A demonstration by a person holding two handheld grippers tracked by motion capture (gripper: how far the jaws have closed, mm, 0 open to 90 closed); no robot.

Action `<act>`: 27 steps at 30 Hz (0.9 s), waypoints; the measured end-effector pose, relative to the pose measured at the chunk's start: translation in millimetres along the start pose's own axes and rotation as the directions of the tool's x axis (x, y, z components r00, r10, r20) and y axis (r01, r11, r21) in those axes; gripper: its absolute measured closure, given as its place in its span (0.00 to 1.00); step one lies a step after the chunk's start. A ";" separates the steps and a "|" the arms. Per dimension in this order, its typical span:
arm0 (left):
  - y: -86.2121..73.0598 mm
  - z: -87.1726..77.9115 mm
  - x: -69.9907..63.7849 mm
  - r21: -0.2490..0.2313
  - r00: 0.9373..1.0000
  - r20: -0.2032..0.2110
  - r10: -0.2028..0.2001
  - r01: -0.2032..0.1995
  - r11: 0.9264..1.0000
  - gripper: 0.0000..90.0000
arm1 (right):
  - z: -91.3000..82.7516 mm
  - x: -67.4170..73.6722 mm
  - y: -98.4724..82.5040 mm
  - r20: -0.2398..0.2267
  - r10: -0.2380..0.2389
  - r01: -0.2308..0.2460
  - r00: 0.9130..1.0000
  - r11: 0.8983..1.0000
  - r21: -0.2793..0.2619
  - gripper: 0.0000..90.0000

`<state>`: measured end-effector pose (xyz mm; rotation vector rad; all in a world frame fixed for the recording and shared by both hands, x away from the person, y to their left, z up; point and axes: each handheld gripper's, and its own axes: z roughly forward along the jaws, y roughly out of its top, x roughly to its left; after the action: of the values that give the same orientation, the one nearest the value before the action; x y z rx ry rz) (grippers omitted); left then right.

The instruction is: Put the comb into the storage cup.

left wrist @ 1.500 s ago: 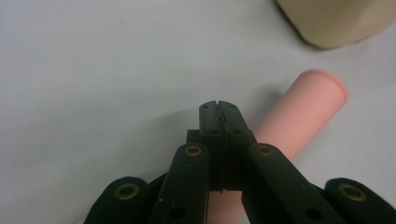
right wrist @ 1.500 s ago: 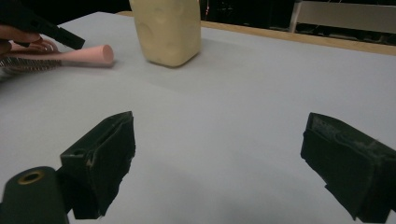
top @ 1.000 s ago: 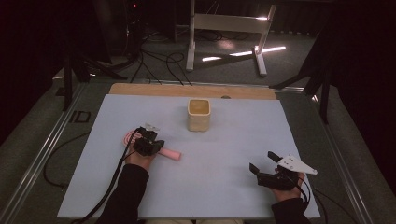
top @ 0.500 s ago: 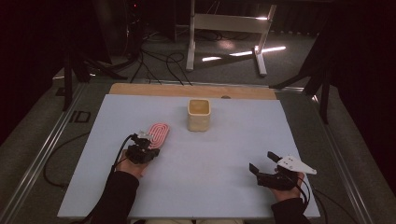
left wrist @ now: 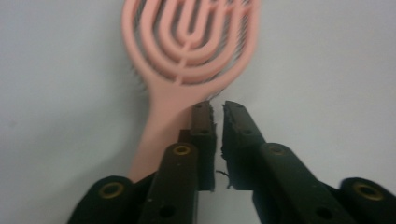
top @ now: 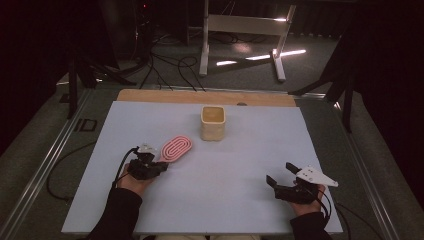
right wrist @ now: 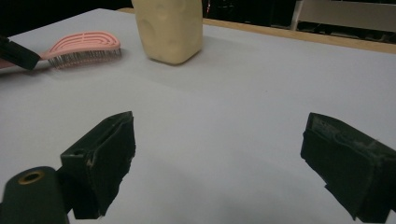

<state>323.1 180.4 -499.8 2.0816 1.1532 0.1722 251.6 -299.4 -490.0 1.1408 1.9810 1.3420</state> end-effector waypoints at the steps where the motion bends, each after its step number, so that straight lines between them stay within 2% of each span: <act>1: 0.3 -6.7 -1.0 -0.062 1.000 0.025 0.016 -0.014 0.998 0.84 | -0.3 0.0 0.0 0.001 0.000 0.000 1.000 1.000 0.000 0.11; 2: 0.3 -6.7 -1.0 -0.062 1.000 0.025 0.016 -0.014 0.998 0.81 | -0.4 0.0 -0.1 0.000 0.003 -0.003 1.000 1.000 0.000 0.11; 3: 1.3 -14.6 -1.5 -0.120 0.999 0.037 0.015 -0.010 0.993 0.80 | -0.5 -0.2 -0.1 0.000 0.002 -0.002 1.000 1.000 -0.001 0.11; 4: 2.0 -21.1 -1.2 -0.160 0.999 0.031 0.010 -0.005 0.987 0.78 | -0.5 -0.3 -0.1 0.000 0.002 -0.002 1.000 1.000 -0.002 0.11; 5: 2.0 -21.1 -1.2 -0.160 0.999 0.031 0.010 -0.005 0.987 0.76 | -0.7 -0.2 0.0 0.001 0.005 -0.005 1.000 1.000 -0.002 0.11; 7: 2.6 -32.7 -0.7 -0.226 1.000 0.005 0.004 -0.003 0.974 0.72 | -0.9 -0.2 0.2 0.000 0.004 -0.004 1.000 1.000 -0.004 0.11; 9: 2.0 -44.3 -0.7 -0.281 1.000 -0.025 0.014 -0.021 0.960 0.71 | -1.0 -0.2 0.2 0.000 0.002 -0.002 1.000 1.000 -0.004 0.11; 10: 2.0 -44.3 -0.7 -0.281 1.000 -0.025 0.014 -0.021 0.960 0.69 | -1.0 -0.2 0.2 0.000 0.002 -0.002 1.000 1.000 -0.004 0.11; 11: 0.1 -54.6 -1.7 -0.319 0.998 -0.056 0.033 -0.049 0.947 0.63 | -1.0 0.2 0.5 0.000 0.001 -0.001 1.000 1.000 -0.007 0.11; 12: -1.5 -59.1 -1.6 -0.336 0.997 -0.065 0.042 -0.062 0.940 0.57 | -1.0 0.4 0.5 0.000 0.001 -0.001 1.000 1.000 -0.007 0.11; 13: -7.1 -67.1 0.0 -0.378 0.996 -0.078 0.050 -0.076 0.923 0.54 | -1.0 0.6 0.6 -0.001 0.001 -0.001 1.000 1.000 -0.008 0.11; 14: -7.1 -67.1 0.0 -0.378 0.996 -0.078 0.050 -0.076 0.923 0.50 | -1.2 0.8 0.7 0.000 -0.003 0.003 1.000 1.000 -0.008 0.11; 16: -14.1 -73.5 2.6 -0.402 0.993 -0.108 0.048 -0.088 0.912 0.47 | -1.2 1.1 0.9 -0.002 -0.003 0.003 1.000 1.000 -0.011 0.11; 17: -22.3 -78.9 5.8 -0.425 0.990 -0.139 0.036 -0.092 0.900 0.41 | -1.8 1.6 1.3 -0.003 -0.003 0.003 1.000 1.000 -0.012 0.11; 18: -22.3 -78.9 5.8 -0.425 0.990 -0.139 0.036 -0.092 0.900 0.36 | -1.8 1.6 1.3 -0.003 -0.003 0.003 1.000 1.000 -0.012 0.11; 19: -26.4 -81.3 7.4 -0.432 0.987 -0.156 0.027 -0.093 0.897 0.36 | -1.9 1.9 1.5 -0.004 -0.003 0.003 1.000 1.000 -0.013 0.11; 20: -34.2 -84.7 10.7 -0.438 0.983 -0.183 0.015 -0.095 0.894 0.29 | -1.3 2.9 1.5 -0.008 -0.005 0.005 1.000 1.000 -0.019 0.11; 21: -34.2 -84.7 10.7 -0.438 0.983 -0.183 0.015 -0.095 0.894 0.25 | -1.3 2.9 1.5 -0.008 -0.005 0.005 1.000 1.000 -0.019 0.11; 22: -34.2 -84.7 10.7 -0.438 0.983 -0.183 0.015 -0.095 0.894 0.25 | -1.0 3.7 1.6 -0.013 -0.008 0.008 1.000 1.000 -0.020 0.11; 23: -39.2 -86.5 14.7 -0.417 0.974 -0.226 0.002 -0.098 0.903 0.25 | -1.0 3.7 1.6 -0.013 -0.008 0.008 1.000 1.000 -0.020 0.11; 24: -43.1 -88.7 18.1 -0.402 0.964 -0.265 -0.010 -0.101 0.910 0.14 | -0.6 5.8 2.3 -0.020 -0.017 0.017 1.000 1.000 -0.022 0.11; 26: -44.7 -89.8 19.7 -0.400 0.963 -0.270 -0.011 -0.102 0.911 0.11 | -0.7 6.7 2.6 -0.023 -0.016 0.015 1.000 1.000 -0.025 0.11; 27: -46.2 -91.2 21.1 -0.398 0.964 -0.266 -0.010 -0.100 0.912 0.06 | -0.7 7.2 2.9 -0.021 -0.020 0.019 1.000 0.999 -0.027 0.11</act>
<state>264.0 260.8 -469.4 1.7437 1.1079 0.6744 248.3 -293.2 -486.6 1.0964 1.9782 1.3722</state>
